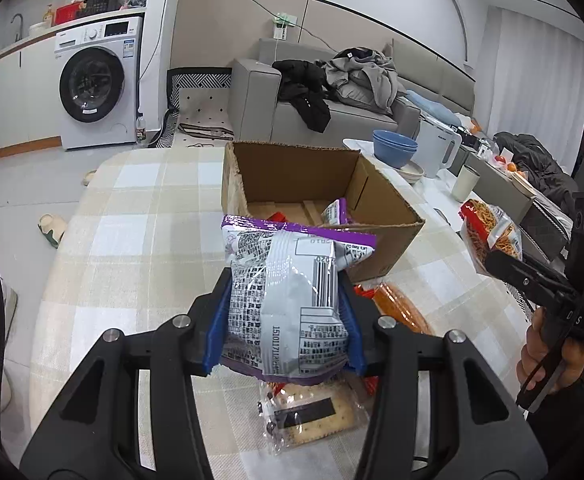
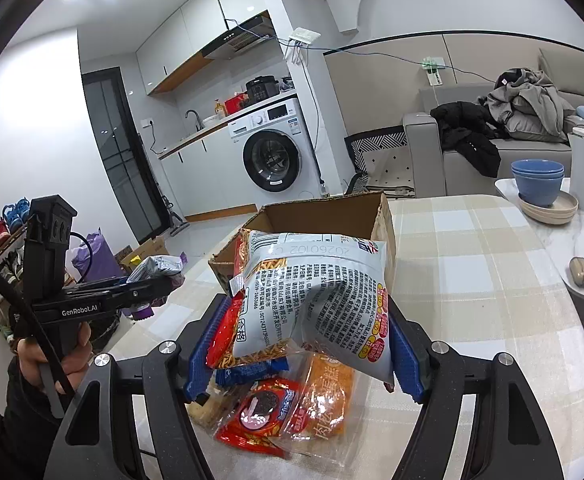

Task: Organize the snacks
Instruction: 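Carry both held bags over the cardboard box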

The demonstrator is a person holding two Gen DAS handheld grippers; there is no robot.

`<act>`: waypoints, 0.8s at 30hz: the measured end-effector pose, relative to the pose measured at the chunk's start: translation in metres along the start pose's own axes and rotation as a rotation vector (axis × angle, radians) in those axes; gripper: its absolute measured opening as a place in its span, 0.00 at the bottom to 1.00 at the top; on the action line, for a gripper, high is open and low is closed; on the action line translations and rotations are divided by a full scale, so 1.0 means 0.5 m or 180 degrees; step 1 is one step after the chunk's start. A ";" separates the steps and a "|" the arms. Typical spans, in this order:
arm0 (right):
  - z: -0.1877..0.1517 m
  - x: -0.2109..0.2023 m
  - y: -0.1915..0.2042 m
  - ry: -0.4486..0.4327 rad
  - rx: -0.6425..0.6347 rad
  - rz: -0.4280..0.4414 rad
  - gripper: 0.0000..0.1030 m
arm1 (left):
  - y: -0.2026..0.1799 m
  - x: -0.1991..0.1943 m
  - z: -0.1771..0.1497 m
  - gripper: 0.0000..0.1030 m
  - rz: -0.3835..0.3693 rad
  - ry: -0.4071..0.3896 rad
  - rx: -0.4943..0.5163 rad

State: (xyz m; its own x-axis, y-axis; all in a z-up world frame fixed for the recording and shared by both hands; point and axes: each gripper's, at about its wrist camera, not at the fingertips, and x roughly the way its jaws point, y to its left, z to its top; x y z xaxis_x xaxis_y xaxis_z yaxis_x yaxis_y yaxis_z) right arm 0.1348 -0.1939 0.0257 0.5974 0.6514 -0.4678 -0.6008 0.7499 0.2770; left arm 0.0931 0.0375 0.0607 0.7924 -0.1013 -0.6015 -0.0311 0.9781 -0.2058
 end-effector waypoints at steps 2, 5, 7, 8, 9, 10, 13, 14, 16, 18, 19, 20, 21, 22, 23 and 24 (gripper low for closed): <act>0.004 0.001 0.001 -0.0011 -0.0004 -0.0012 0.72 | -0.005 0.003 0.011 0.43 0.0013 -0.0013 0.0016; 0.010 0.005 0.002 -0.0018 0.0007 -0.0017 0.72 | -0.008 0.006 0.024 0.43 0.0031 -0.0046 0.0024; 0.016 0.011 0.003 -0.0012 0.0015 -0.0023 0.72 | -0.009 0.009 0.034 0.43 0.0044 -0.0059 0.0019; 0.017 0.013 0.004 -0.0008 0.0016 -0.0029 0.72 | -0.009 0.010 0.038 0.43 0.0053 -0.0063 0.0012; 0.017 0.016 0.006 -0.0003 0.0012 -0.0031 0.72 | -0.008 0.012 0.043 0.43 0.0058 -0.0062 0.0009; 0.025 0.021 0.003 0.0003 0.0009 -0.0035 0.72 | -0.008 0.014 0.046 0.43 0.0065 -0.0063 0.0007; 0.031 0.028 0.008 0.0022 -0.0019 -0.0046 0.72 | -0.007 0.021 0.059 0.43 0.0065 -0.0068 -0.0013; 0.032 0.029 0.010 0.0026 -0.0025 -0.0051 0.72 | -0.006 0.021 0.063 0.43 0.0056 -0.0074 -0.0022; 0.035 0.033 0.008 0.0039 -0.0036 -0.0053 0.72 | -0.005 0.026 0.072 0.43 0.0051 -0.0076 -0.0030; 0.036 0.038 0.007 0.0057 -0.0049 -0.0064 0.72 | -0.004 0.025 0.070 0.43 0.0056 -0.0078 -0.0026; 0.037 0.039 0.009 0.0063 -0.0053 -0.0069 0.72 | -0.004 0.025 0.074 0.43 0.0059 -0.0078 -0.0026; 0.039 0.041 0.009 0.0073 -0.0058 -0.0077 0.72 | -0.004 0.025 0.071 0.43 0.0052 -0.0075 -0.0026; 0.041 0.043 0.009 0.0079 -0.0066 -0.0093 0.72 | -0.004 0.026 0.074 0.43 0.0056 -0.0075 -0.0020; 0.040 0.043 0.010 0.0086 -0.0074 -0.0100 0.72 | -0.004 0.026 0.074 0.43 0.0065 -0.0086 -0.0021; 0.041 0.046 0.011 0.0106 -0.0083 -0.0113 0.72 | -0.002 0.031 0.080 0.43 0.0072 -0.0088 -0.0017; 0.041 0.050 0.012 0.0128 -0.0092 -0.0146 0.72 | -0.001 0.033 0.084 0.43 0.0075 -0.0091 -0.0013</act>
State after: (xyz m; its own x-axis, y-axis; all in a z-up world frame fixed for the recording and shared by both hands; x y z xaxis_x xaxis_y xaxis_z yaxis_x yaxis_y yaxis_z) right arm 0.1569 -0.1706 0.0327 0.6032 0.6109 -0.5128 -0.5888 0.7747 0.2304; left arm 0.1316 0.0428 0.0834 0.8086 -0.0731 -0.5838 -0.0524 0.9794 -0.1951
